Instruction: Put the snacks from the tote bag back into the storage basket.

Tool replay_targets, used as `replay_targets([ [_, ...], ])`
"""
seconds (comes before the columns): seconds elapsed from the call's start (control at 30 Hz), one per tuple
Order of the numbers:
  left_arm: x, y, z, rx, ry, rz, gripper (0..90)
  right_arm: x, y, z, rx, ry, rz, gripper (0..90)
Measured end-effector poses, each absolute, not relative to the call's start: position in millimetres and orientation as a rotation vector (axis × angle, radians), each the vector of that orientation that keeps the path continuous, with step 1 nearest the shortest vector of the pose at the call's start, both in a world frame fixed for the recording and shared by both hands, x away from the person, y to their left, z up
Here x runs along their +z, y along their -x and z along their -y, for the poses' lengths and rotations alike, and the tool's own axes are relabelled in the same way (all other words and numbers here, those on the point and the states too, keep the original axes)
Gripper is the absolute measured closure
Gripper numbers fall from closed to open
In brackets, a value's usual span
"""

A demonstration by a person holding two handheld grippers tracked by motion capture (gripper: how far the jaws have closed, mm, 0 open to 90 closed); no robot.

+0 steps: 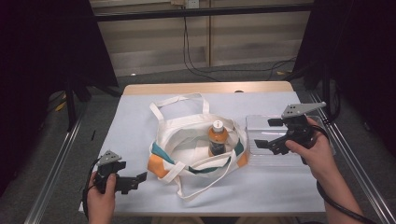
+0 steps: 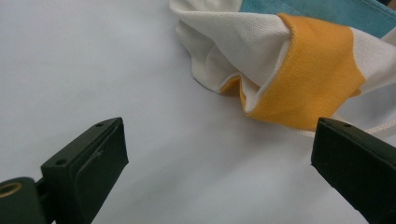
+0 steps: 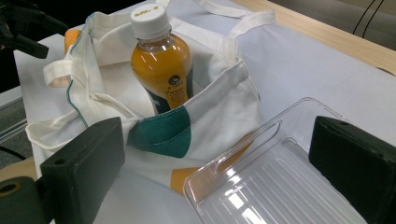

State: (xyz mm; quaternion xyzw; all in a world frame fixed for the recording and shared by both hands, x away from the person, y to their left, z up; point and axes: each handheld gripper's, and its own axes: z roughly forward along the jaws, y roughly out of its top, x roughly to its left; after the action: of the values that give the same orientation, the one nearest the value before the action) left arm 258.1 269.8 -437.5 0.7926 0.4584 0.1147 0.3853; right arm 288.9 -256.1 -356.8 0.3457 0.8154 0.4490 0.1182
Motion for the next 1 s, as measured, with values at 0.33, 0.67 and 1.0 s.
replay_targets([
  [0.33, -436.4, -260.7, -270.7, 0.304, -2.018, -1.160, 3.6, -358.6, -288.2, 253.4, 1.298, -0.999, -2.393, 3.4],
  [0.67, -437.1, -261.2, -267.3, 0.301, -2.011, -1.167, 3.6, -358.0, -287.4, 251.6, 1.347, -1.037, -2.350, 3.5],
  [1.0, -438.3, -260.9, -269.6, 0.300, -2.007, -1.174, 3.6, -356.9, -288.2, 245.0, 1.355, -1.014, -2.351, 5.7],
])
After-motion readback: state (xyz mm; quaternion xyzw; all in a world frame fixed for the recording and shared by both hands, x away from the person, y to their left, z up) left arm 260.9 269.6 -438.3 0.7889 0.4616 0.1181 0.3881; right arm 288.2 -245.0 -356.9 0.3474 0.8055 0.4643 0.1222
